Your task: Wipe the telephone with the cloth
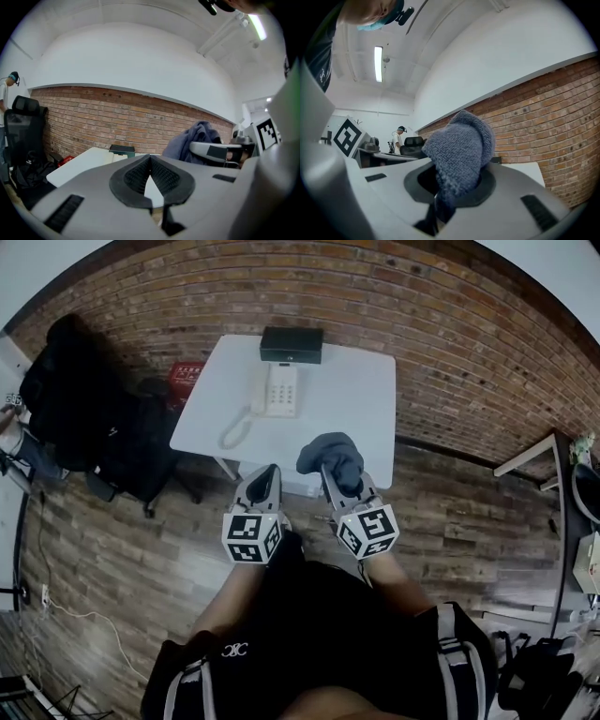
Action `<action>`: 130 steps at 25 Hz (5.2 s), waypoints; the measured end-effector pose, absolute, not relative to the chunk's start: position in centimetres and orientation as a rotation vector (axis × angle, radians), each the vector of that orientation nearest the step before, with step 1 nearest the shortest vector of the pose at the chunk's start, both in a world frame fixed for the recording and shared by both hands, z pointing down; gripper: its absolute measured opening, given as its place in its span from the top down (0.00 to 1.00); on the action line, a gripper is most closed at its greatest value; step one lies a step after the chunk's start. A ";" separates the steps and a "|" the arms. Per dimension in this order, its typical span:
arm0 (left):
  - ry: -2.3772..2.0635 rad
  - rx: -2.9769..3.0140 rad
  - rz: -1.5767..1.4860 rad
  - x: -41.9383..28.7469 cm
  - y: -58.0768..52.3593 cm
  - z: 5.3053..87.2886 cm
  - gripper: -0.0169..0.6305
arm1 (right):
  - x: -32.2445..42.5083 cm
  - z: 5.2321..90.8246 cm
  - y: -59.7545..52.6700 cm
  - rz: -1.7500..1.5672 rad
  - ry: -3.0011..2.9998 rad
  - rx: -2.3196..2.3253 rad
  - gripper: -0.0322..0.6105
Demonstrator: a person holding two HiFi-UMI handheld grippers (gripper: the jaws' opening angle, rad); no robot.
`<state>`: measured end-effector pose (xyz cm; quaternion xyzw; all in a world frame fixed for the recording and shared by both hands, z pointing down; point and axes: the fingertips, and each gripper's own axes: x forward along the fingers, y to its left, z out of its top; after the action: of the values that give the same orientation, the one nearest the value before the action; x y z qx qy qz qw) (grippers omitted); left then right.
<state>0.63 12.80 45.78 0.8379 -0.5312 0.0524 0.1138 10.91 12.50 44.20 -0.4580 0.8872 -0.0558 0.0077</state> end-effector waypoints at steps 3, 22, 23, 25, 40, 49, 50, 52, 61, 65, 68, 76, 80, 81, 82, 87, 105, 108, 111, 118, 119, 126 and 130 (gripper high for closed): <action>-1.541 2.481 0.127 -0.2 7.7 44.7 0.98 | 9.9 44.0 7.8 -0.186 2.778 -1.446 0.90; -1.508 2.388 0.179 -8.6 -12.1 46.6 0.98 | 3.4 49.4 -16.9 -0.272 2.908 -1.558 0.90; -1.521 2.377 0.182 -8.9 -12.5 46.9 0.98 | 3.2 49.9 -17.9 -0.261 2.926 -1.559 0.90; -1.545 2.352 0.181 -9.7 -13.4 47.3 0.98 | 2.4 51.1 -20.2 -0.229 2.967 -1.562 0.90; -1.612 2.331 0.160 -11.6 -19.0 46.5 0.98 | -3.1 64.3 -31.9 -0.459 3.308 -1.650 0.90; -1.579 2.319 0.188 -11.2 -19.7 47.9 0.98 | -4.2 67.2 -32.0 -0.463 3.455 -1.613 0.90; -1.580 2.319 0.188 -11.3 -19.8 47.9 0.98 | -4.2 67.5 -31.9 -0.479 3.461 -1.606 0.90; -1.580 2.320 0.189 -11.4 -19.9 47.8 0.98 | -4.3 67.9 -31.7 -0.504 3.470 -1.594 0.90; -1.562 2.319 0.199 -11.1 -19.9 48.2 0.98 | -4.4 68.8 -31.1 -0.560 3.488 -1.546 0.90; -1.571 2.318 0.197 -11.2 -19.9 48.0 0.98 | -4.7 69.0 -30.1 -0.567 3.527 -1.482 0.90; -1.577 2.318 0.197 -11.4 -19.8 48.1 0.98 | -4.9 69.2 -29.3 -0.543 3.557 -1.454 0.90; -1.584 2.317 0.191 -11.1 -19.1 47.8 0.98 | -4.6 69.8 -27.2 -0.543 3.603 -1.389 0.90; -1.588 2.310 0.181 -11.0 -18.9 47.9 0.98 | -4.8 69.5 -26.6 -0.560 3.609 -1.354 0.90; -1.589 2.307 0.179 -10.9 -18.8 48.0 0.98 | -4.8 69.5 -26.3 -0.573 3.615 -1.333 0.90; -1.589 2.304 0.177 -10.9 -18.7 48.1 0.98 | -4.9 69.6 -25.9 -0.590 3.621 -1.306 0.90; -1.590 2.293 0.173 -10.5 -18.7 48.4 0.98 | -4.9 70.0 -24.3 -0.587 3.651 -1.231 0.90; -1.543 2.315 0.193 -9.4 -19.6 49.0 0.98 | -5.5 71.4 -18.3 -0.860 3.640 -1.054 0.90; -1.533 2.315 0.195 -9.2 -19.6 49.2 0.98 | -5.4 71.4 -17.9 -0.902 3.649 -1.036 0.90; -1.525 2.316 0.194 -9.1 -19.6 49.3 0.98 | -5.2 71.3 -17.8 -0.900 3.640 -1.044 0.90; -1.506 2.318 0.189 -9.3 -20.1 49.7 0.98 | -4.8 72.0 -17.2 -0.965 3.596 -1.031 0.90; -1.503 2.321 0.190 -9.2 -20.2 49.8 0.98 | -4.7 72.0 -17.3 -0.976 3.584 -1.032 0.90; -1.474 2.332 0.194 -8.8 -20.5 49.7 0.98 | -3.5 71.6 -17.4 -1.071 3.519 -1.034 0.90; -1.465 2.338 0.198 -8.6 -20.7 49.7 0.98 | -2.6 72.2 -17.5 -1.159 3.458 -1.048 0.90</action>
<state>-8.61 -20.70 49.72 0.8304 -0.5204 0.0704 0.1864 -2.56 -17.49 72.18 -0.2616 0.8632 -0.2892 -0.3205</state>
